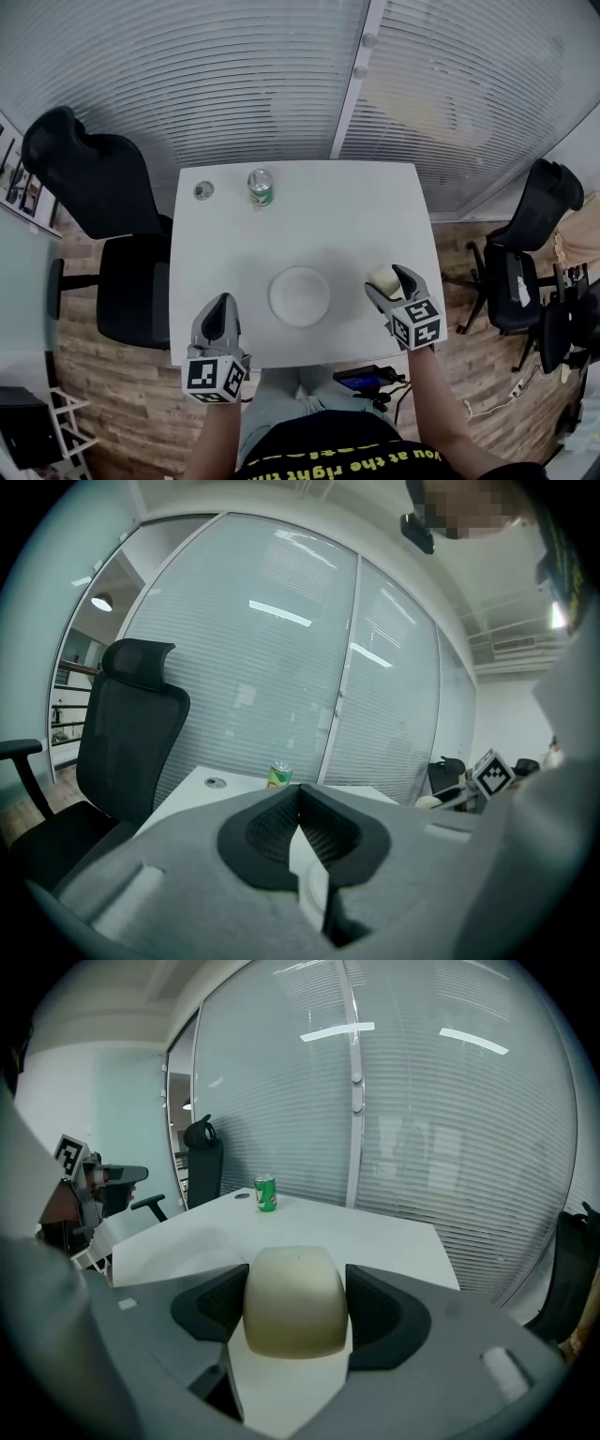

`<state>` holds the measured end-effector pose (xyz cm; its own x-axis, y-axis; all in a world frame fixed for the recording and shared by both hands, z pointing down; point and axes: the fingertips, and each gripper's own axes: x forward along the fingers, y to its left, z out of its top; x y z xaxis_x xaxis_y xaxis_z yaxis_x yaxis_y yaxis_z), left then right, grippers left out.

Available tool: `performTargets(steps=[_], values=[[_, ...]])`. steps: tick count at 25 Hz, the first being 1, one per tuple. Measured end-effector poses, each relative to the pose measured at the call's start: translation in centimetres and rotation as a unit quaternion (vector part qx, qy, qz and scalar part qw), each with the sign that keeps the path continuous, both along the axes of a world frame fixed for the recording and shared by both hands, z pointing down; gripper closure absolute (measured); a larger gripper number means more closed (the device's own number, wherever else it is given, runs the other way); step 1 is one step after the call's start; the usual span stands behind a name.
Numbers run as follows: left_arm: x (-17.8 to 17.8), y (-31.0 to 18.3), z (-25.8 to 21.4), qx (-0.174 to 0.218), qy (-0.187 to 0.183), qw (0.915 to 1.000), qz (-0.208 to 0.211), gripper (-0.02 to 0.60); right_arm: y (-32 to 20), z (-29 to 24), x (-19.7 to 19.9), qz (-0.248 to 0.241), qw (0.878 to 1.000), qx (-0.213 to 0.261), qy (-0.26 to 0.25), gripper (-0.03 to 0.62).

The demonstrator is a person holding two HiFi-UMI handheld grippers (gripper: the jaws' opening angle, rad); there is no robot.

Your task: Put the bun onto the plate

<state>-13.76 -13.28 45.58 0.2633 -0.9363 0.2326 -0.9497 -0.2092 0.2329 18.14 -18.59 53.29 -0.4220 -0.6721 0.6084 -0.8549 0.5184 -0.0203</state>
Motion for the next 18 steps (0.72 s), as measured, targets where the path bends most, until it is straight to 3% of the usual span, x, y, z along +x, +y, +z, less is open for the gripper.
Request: performTargets(steps=[18], values=[[-1.6, 1.1, 0.0, 0.000, 0.002, 0.9995, -0.031, 0.581, 0.0, -0.9, -2.1, -0.032, 0.999, 0.003, -0.001, 0.263]])
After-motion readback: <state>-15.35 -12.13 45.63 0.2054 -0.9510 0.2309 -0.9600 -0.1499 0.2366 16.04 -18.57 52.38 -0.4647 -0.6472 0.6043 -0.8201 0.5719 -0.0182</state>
